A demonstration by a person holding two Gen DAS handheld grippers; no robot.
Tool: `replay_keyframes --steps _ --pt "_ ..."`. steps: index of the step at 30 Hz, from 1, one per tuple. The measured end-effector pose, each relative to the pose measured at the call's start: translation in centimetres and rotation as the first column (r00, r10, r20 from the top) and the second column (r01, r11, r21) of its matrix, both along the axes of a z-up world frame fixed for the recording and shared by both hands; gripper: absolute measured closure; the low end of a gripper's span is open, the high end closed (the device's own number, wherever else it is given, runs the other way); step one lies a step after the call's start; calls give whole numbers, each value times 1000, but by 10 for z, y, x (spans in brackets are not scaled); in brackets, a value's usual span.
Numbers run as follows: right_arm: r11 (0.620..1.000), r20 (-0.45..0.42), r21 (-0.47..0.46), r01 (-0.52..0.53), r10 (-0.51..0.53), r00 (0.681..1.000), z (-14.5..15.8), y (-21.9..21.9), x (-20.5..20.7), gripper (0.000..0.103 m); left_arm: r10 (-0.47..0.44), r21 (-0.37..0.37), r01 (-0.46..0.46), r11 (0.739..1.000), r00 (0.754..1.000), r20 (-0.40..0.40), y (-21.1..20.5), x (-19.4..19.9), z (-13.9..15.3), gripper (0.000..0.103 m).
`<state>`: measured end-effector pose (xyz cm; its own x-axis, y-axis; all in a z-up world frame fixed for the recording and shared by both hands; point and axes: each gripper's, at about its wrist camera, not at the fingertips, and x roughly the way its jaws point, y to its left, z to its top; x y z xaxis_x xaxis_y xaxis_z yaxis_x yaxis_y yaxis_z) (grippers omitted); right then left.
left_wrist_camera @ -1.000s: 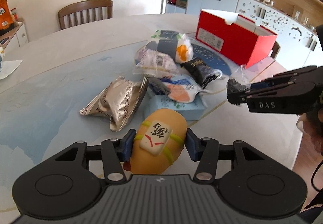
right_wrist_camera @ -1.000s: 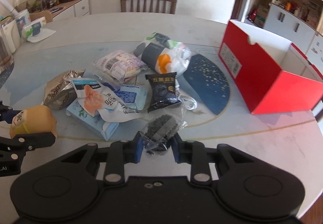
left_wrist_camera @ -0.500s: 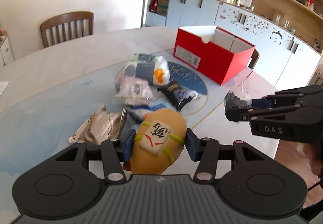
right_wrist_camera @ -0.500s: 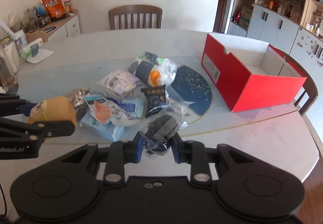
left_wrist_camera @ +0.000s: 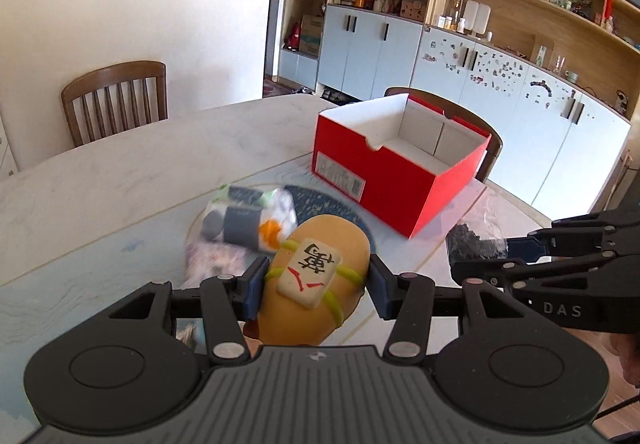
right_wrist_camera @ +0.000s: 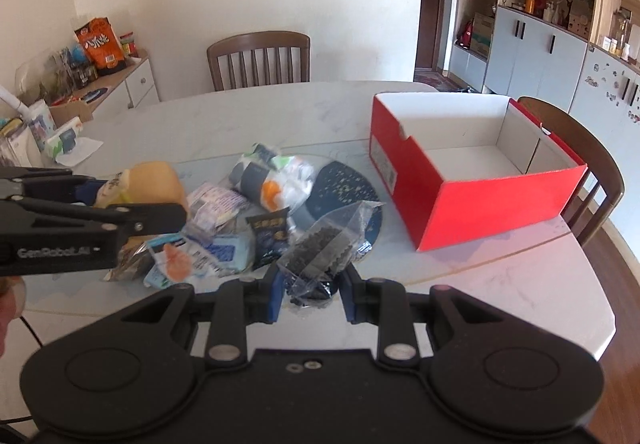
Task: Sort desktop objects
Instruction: 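Carry the yellow egg toy and clear bag into the red shoebox with both tools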
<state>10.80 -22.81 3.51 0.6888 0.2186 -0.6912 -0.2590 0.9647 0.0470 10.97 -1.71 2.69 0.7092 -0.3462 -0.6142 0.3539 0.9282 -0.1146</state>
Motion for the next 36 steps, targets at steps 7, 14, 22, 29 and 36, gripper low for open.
replay_keyframes --steps 7,14,22,29,36 --pt "999 8 21 -50 50 999 12 -51 37 76 26 -8 -26 1000 1000 -8 -57 39 9 53" --pt "996 3 37 -87 87 996 21 -101 83 75 45 -11 -45 999 999 -7 -110 81 17 53" --pt "994 9 18 -110 110 994 20 -140 121 76 34 15 -34 999 999 6 -158 126 23 53" --pt "995 -2 28 -92 92 996 14 -172 159 75 -3 48 3 999 1000 2 -192 164 18 53" --pt "994 -45 38 -98 99 994 -3 -195 198 75 -84 95 87 992 996 -36 -222 197 -1 52"
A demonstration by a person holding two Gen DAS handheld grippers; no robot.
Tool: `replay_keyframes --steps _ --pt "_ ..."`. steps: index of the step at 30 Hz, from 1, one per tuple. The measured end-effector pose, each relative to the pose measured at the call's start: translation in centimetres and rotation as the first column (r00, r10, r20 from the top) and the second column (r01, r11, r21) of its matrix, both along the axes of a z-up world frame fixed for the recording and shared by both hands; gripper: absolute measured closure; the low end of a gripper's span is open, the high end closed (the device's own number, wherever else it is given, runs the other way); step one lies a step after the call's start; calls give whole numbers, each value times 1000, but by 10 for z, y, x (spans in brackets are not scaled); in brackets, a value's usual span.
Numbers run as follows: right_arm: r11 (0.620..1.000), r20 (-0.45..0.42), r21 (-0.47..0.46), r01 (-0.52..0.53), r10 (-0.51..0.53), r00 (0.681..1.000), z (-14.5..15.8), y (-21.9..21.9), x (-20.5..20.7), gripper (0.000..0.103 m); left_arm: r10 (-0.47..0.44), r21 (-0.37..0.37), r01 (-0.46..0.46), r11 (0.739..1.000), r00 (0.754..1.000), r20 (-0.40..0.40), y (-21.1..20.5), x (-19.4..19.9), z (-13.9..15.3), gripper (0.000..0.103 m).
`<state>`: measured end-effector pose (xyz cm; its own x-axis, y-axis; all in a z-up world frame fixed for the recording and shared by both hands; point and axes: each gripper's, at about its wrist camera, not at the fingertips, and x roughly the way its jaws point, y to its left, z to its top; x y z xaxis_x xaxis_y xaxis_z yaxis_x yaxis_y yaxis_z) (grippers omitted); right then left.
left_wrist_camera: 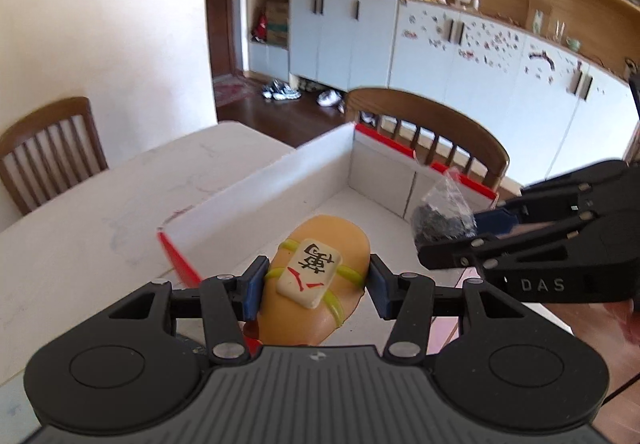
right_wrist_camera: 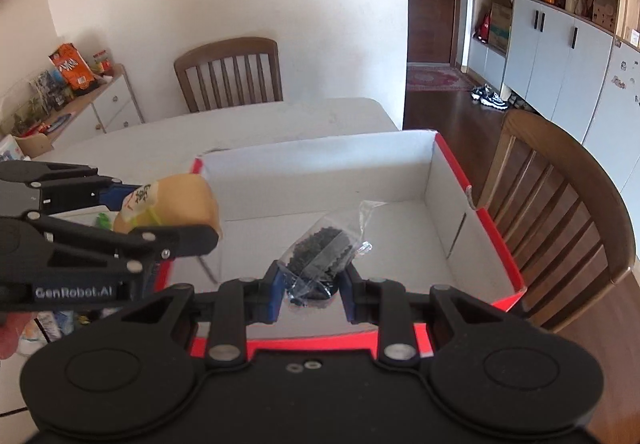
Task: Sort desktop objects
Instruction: 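Carry the yellow egg toy and clear bag into the red shoebox with both tools, then open the left tool and right tool to drop both items in the box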
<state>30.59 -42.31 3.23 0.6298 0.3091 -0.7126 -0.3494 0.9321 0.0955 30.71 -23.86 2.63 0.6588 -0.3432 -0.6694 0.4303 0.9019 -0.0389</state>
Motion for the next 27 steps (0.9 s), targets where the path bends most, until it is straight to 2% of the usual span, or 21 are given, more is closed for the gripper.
replay_keyframes --steps 6,10,15,22,27 --pt "999 -26 -31 -21 21 999 -20 -8 26 75 -22 50 25 998 997 -77 -21 31 -24 52" --pt "998 -51 -38 -41 39 998 -32 -12 39 75 -18 61 28 998 987 -157 -29 52 -41 52" --pt "992 -80 -96 -77 69 994 -47 -5 50 75 -33 117 58 991 979 -203 -43 65 -55 52" --pt "984 -198 -124 -126 100 975 -68 -5 72 76 -49 177 108 978 951 -307 -56 81 -74 52" --pt "977 -236 -165 -136 95 967 -78 -5 76 75 -53 207 140 968 925 -375 -62 90 -83 52"
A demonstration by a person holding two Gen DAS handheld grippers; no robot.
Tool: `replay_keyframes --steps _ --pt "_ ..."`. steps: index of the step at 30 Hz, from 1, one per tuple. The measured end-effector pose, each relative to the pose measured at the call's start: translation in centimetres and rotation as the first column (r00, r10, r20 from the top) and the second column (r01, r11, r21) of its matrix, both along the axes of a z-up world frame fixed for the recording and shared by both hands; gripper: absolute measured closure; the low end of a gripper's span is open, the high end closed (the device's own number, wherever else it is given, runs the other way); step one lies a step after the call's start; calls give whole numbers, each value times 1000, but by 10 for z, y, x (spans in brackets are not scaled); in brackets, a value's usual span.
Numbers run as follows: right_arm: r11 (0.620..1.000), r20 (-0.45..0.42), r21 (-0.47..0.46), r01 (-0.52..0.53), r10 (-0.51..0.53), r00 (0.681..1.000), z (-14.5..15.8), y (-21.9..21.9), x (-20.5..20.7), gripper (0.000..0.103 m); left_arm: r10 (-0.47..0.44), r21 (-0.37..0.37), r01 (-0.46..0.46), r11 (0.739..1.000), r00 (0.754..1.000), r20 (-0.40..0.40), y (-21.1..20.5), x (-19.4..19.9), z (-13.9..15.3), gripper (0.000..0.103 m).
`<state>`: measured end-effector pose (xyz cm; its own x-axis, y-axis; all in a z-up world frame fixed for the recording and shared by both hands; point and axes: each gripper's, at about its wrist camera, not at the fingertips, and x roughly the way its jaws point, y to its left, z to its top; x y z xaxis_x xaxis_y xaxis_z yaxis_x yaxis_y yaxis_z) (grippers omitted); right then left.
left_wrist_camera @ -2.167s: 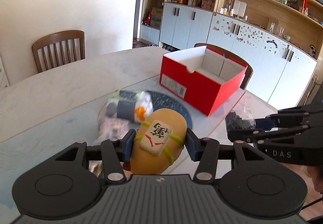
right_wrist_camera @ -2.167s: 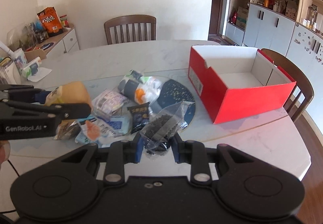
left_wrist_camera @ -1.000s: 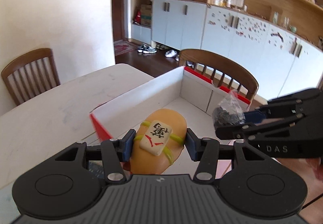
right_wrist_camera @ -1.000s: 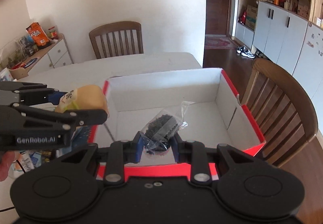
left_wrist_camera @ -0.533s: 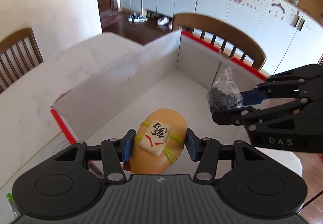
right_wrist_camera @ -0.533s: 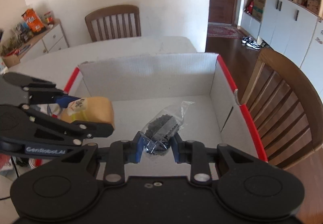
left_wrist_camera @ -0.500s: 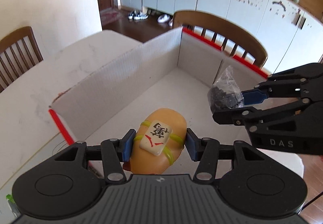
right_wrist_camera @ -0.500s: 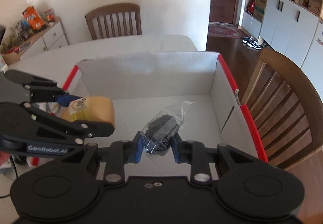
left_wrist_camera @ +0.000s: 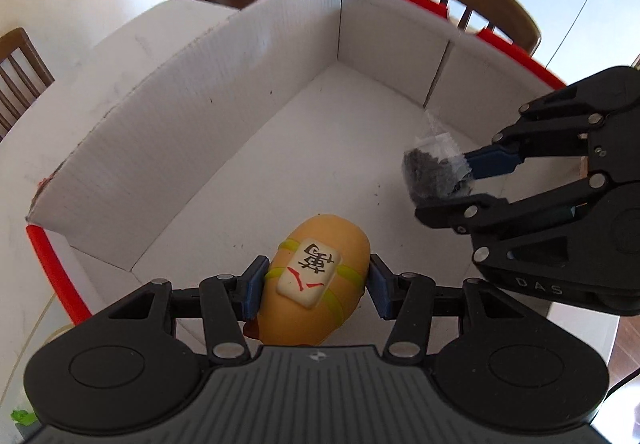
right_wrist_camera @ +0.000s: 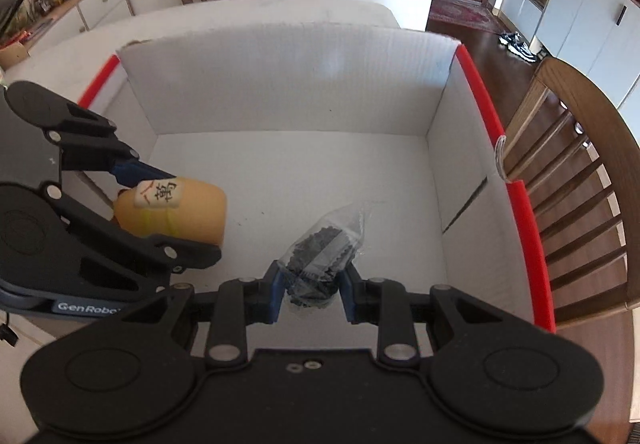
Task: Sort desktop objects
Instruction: 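Open the left tool and right tool to drop both items in the box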
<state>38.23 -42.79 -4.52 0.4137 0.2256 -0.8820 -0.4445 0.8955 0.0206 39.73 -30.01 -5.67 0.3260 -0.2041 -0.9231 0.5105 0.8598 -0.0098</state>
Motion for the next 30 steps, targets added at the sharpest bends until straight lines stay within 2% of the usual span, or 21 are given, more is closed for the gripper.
replay_keyframes --steps 2,6,10,13,17,30 --pt "1000 -13 -9 -1 1 1000 -3 1 1 75 5 19 -4 1000 1000 -11 0 2 -3 52" --pt "1000 -16 -17 -9 9 1000 -7 1 -3 74 24 10 -24 1000 999 -35 4 3 -7 50" --pt "999 -2 -39 -26 26 1000 -7 3 -6 66 39 15 -38 999 998 -44 6 3 -6 48" --pt "999 5 -39 -24 25 1000 -4 1 -7 63 46 7 -46 999 998 -53 7 3 -5 38" --pt "999 23 -25 -20 21 1000 3 -5 -10 53 64 -37 -66 997 997 -49 13 1 3 37" --pt "998 89 43 -50 46 995 41 -18 -35 53 100 -176 -87 980 993 65 25 -32 46 37"
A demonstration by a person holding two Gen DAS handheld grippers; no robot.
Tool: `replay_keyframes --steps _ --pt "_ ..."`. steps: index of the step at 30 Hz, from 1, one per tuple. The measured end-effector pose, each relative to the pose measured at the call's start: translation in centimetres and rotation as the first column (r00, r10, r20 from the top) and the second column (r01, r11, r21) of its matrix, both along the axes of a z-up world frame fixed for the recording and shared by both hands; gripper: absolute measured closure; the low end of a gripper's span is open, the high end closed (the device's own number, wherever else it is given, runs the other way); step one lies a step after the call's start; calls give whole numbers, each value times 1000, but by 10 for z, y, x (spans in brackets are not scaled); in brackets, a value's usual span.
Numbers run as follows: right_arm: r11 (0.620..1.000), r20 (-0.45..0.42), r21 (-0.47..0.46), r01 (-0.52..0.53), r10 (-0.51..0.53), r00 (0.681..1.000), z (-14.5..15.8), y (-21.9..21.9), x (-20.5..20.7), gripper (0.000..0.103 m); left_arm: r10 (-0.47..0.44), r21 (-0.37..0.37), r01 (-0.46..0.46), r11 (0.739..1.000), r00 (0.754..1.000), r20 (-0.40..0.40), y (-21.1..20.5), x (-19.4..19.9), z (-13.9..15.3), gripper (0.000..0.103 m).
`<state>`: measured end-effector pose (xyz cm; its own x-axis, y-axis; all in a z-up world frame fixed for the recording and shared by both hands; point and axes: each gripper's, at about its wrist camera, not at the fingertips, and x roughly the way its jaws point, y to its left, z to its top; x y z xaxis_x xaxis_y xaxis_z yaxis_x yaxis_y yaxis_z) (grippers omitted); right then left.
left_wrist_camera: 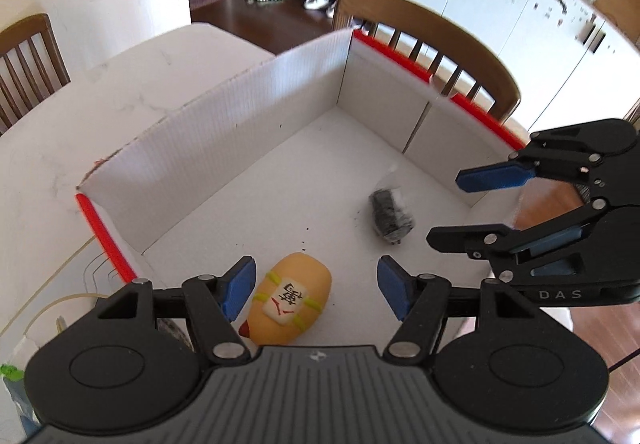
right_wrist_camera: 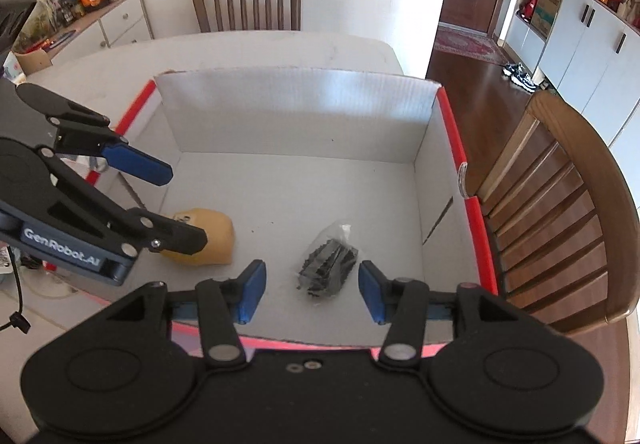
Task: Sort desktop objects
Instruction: 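Open the left tool and right tool to drop both items in the box, then withdraw both tools from the red shoebox back toward the snack pile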
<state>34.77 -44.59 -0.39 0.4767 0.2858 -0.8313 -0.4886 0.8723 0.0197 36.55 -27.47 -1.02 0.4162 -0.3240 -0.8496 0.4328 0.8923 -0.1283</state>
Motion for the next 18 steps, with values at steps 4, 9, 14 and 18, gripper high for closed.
replay_keyframes --steps 4,9,14,18 --pt "1000 12 18 -3 3 1000 7 -2 -6 53 4 -21 -3 1000 999 37 5 -13 16 37" --pt "999 39 44 -6 4 999 23 -1 -20 52 9 -63 -3 998 997 82 14 -32 29 37" --pt "999 60 49 -6 3 998 36 11 -36 52 32 -102 -18 995 990 135 32 -59 43 37" --pt "997 70 71 9 -14 997 41 23 -54 52 49 -123 -27 992 983 177 49 -80 52 37"
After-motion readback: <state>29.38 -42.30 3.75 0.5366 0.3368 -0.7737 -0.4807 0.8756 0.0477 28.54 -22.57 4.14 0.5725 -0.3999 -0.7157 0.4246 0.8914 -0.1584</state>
